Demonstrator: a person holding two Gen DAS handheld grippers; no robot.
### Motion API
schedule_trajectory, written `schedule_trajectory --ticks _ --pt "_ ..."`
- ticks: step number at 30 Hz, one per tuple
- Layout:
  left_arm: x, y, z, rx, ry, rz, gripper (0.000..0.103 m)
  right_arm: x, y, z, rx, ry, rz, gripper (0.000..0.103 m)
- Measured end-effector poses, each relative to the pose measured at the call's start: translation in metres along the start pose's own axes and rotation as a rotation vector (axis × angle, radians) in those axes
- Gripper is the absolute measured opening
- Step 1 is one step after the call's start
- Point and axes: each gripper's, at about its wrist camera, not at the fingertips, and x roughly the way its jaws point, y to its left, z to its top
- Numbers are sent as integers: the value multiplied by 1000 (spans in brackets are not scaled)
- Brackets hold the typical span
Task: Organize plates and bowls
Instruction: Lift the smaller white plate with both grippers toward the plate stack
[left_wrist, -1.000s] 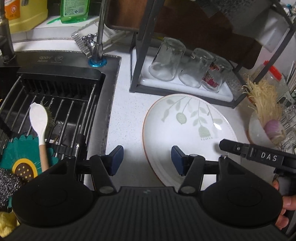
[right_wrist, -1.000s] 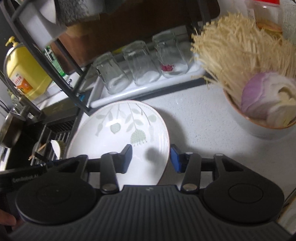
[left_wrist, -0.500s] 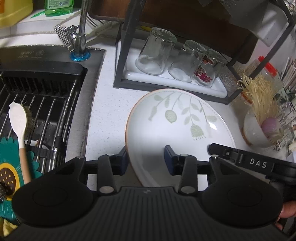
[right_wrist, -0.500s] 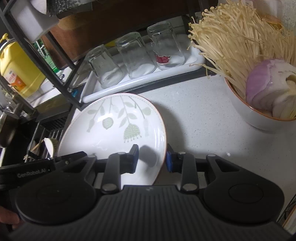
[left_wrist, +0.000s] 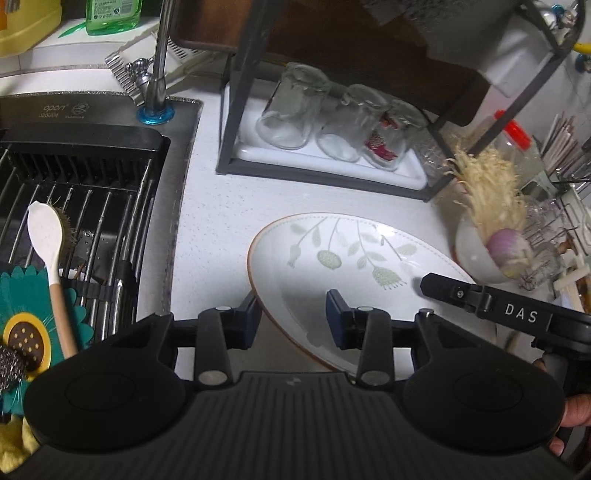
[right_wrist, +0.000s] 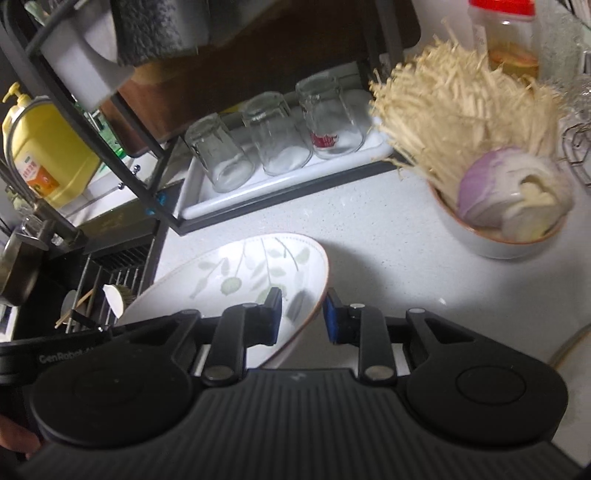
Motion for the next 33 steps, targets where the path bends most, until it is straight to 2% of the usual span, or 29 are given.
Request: schedule_trajectory --ticks 2,8,18,22,33 --pt "-8 -6 -1 3 -2 11 43 -11 0 0 5 2 8 28" --pt "-39 -18 0 -9 -29 -27 43 -45 3 2 7 -29 5 28" --pt "-82 -48 8 21 -66 -79 43 -101 7 -4 27 -90 -11 28" --pt "-96 -61 11 52 -75 -78 43 -121 4 -8 67 -101 3 28" --pt "-113 -111 9 92 -99 -138 43 -174 -25 -10 100 -148 11 28"
